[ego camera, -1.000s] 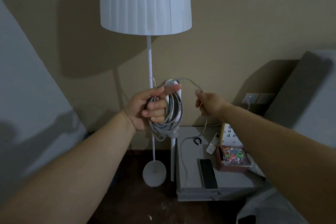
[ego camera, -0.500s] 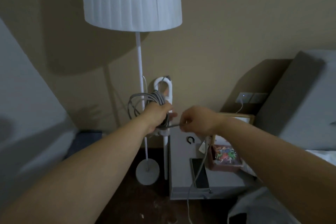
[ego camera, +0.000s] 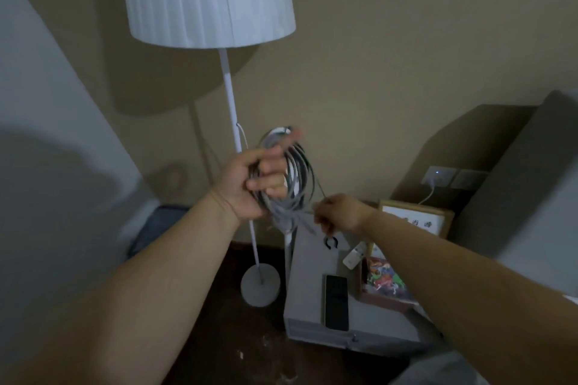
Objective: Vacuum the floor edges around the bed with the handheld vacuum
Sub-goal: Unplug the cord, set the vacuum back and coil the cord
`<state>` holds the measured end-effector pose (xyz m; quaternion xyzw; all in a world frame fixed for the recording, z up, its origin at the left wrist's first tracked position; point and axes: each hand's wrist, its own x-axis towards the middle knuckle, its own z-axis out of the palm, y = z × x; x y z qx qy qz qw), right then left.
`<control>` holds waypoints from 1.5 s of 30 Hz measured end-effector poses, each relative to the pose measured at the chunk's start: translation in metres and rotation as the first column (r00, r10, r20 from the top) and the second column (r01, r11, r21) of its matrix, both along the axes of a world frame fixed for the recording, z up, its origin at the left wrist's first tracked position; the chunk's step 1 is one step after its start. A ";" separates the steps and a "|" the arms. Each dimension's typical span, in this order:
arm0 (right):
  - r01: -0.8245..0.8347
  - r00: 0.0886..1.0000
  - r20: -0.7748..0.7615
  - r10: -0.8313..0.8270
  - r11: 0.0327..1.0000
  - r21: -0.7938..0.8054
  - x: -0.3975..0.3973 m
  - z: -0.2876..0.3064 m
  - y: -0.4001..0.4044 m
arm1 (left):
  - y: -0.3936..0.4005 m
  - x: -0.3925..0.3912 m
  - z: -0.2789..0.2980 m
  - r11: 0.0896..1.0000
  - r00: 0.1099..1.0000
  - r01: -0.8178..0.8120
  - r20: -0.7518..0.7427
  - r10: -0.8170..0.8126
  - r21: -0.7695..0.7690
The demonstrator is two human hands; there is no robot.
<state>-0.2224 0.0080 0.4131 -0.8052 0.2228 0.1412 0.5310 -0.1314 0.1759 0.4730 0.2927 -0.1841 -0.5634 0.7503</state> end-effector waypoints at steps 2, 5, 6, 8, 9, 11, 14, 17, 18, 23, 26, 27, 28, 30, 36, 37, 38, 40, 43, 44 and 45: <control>-0.138 0.987 -0.097 0.130 0.987 -0.087 -0.013 -0.012 0.000 | -0.009 0.000 0.010 0.924 0.924 -0.378 -0.045 0.381 0.061; -0.354 0.932 -0.174 0.318 0.899 -0.257 -0.020 0.000 0.003 | -0.023 -0.002 0.017 0.704 0.721 -0.676 -0.007 0.693 0.218; -0.425 0.905 -0.180 0.385 0.844 -0.328 -0.018 0.005 0.006 | -0.027 -0.002 0.012 0.653 0.686 -0.706 0.036 0.727 0.275; -0.496 0.863 -0.154 0.481 0.751 -0.436 -0.012 0.015 0.012 | -0.037 -0.002 -0.001 0.580 0.681 -0.722 0.238 0.693 0.377; -0.508 0.850 -0.134 0.510 0.723 -0.468 -0.009 0.019 0.016 | -0.041 -0.001 -0.014 0.538 0.677 -0.735 0.400 0.618 0.413; -0.500 0.843 -0.105 0.527 0.697 -0.514 -0.001 0.028 0.022 | -0.044 0.003 -0.036 0.512 0.660 -0.736 0.640 0.394 0.443; -0.463 0.854 -0.077 0.515 0.683 -0.565 0.009 0.043 0.020 | -0.042 0.009 -0.062 0.575 0.661 -0.613 0.751 -0.003 0.542; -0.413 0.893 -0.055 0.448 0.763 -0.497 0.019 0.052 0.015 | -0.033 0.014 -0.063 0.656 0.807 -0.367 0.577 -0.128 0.660; -0.381 0.909 -0.042 0.414 0.787 -0.485 0.022 0.054 0.013 | -0.028 0.016 -0.059 0.672 0.856 -0.278 0.494 -0.151 0.687; -0.178 0.974 0.021 0.226 0.815 -0.551 0.041 0.057 0.000 | -0.002 0.033 -0.051 0.730 0.907 0.056 0.272 -0.323 0.681; -0.229 0.973 -0.136 0.186 0.838 -0.496 0.049 0.045 0.005 | 0.003 0.044 -0.045 0.747 0.831 0.286 0.233 -0.505 0.600; -0.260 0.963 -0.180 0.199 0.854 -0.450 0.051 0.040 0.008 | 0.002 0.048 -0.043 0.742 0.799 0.350 0.232 -0.555 0.571; -0.286 0.953 -0.207 0.219 0.877 -0.387 0.052 0.037 0.011 | 0.001 0.050 -0.042 0.732 0.773 0.390 0.234 -0.590 0.559; -0.281 0.952 -0.169 0.254 0.945 -0.164 0.052 0.036 0.017 | -0.003 0.055 -0.042 0.696 0.743 0.442 0.203 -0.638 0.566; -0.307 0.948 0.007 0.318 0.909 0.281 0.058 0.025 0.010 | -0.020 0.071 -0.052 0.546 0.650 0.603 0.041 -0.759 0.582; -0.288 0.955 0.022 0.295 0.911 0.294 0.057 0.020 0.009 | -0.021 0.072 -0.054 0.550 0.659 0.595 0.036 -0.751 0.587; -0.265 0.963 0.027 0.268 0.926 0.267 0.058 0.016 0.007 | -0.024 0.073 -0.058 0.562 0.683 0.567 0.037 -0.729 0.603; -0.201 0.980 0.028 0.199 0.970 0.137 0.058 0.001 -0.001 | -0.030 0.072 -0.068 0.623 0.773 0.440 0.080 -0.630 0.647; 0.030 0.995 0.087 -0.043 0.989 0.144 0.060 -0.025 -0.020 | -0.041 0.077 -0.092 0.740 0.905 0.112 0.240 -0.352 0.664; 0.123 0.984 0.105 -0.145 0.974 0.192 0.062 -0.033 -0.027 | -0.046 0.078 -0.101 0.754 0.919 0.008 0.292 -0.264 0.657; 0.211 0.963 0.122 -0.242 0.951 0.225 0.066 -0.040 -0.033 | -0.052 0.078 -0.108 0.758 0.921 -0.067 0.333 -0.204 0.649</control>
